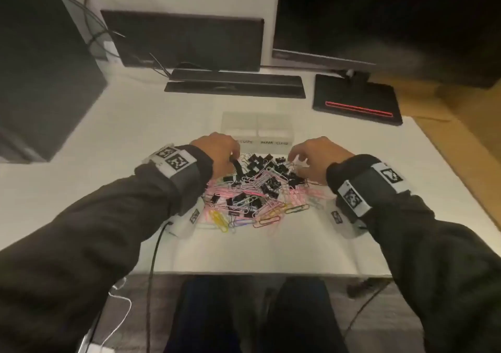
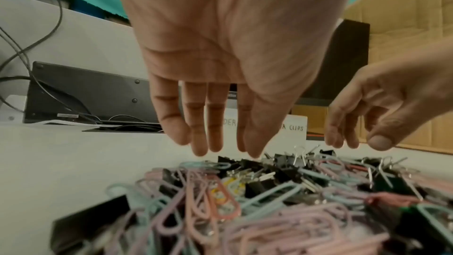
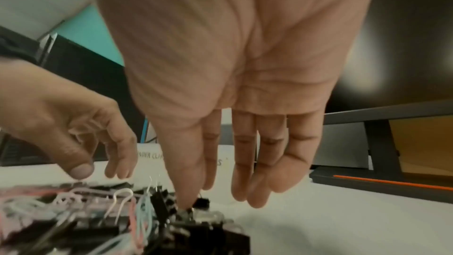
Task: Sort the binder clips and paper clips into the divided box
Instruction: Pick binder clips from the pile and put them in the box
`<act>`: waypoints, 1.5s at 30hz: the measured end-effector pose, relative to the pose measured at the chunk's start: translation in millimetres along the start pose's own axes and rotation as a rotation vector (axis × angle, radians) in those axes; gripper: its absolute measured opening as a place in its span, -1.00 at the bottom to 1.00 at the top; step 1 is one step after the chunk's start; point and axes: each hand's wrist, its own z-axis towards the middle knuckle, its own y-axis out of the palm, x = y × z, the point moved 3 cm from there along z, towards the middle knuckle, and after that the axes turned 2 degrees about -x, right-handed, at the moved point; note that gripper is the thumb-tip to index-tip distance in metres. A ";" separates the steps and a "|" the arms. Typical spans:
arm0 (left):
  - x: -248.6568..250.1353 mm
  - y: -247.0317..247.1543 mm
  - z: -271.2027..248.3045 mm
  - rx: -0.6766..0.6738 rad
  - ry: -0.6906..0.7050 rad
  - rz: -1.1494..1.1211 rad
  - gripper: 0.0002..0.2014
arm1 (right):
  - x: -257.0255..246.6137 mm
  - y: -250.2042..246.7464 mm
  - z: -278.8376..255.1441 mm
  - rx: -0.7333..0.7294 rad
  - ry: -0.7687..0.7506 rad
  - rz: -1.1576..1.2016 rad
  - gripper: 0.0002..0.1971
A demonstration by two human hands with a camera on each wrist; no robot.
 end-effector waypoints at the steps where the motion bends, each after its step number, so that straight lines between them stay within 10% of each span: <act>1: 2.3 1.0 1.1 -0.021 -0.016 0.024 -0.73 | -0.7 2.4 -0.3 -0.031 0.014 -0.010 -0.72; 15: 16.9 11.4 5.7 0.022 -0.068 0.072 -0.66 | -27.9 14.1 9.0 -0.011 -0.109 -0.037 -0.60; 34: -23.0 -19.6 -19.2 0.355 -0.050 -0.663 -0.72 | -35.2 13.2 21.4 0.010 -0.175 -0.040 -0.76; 42: -38.7 -15.5 -36.3 0.215 -0.306 -1.208 -0.71 | -39.4 1.8 12.5 0.070 -0.210 -0.049 -0.80; 45: -32.7 -9.0 -46.6 0.086 -0.217 -1.007 -0.74 | -40.8 -4.7 -7.1 0.109 -0.281 0.046 -0.85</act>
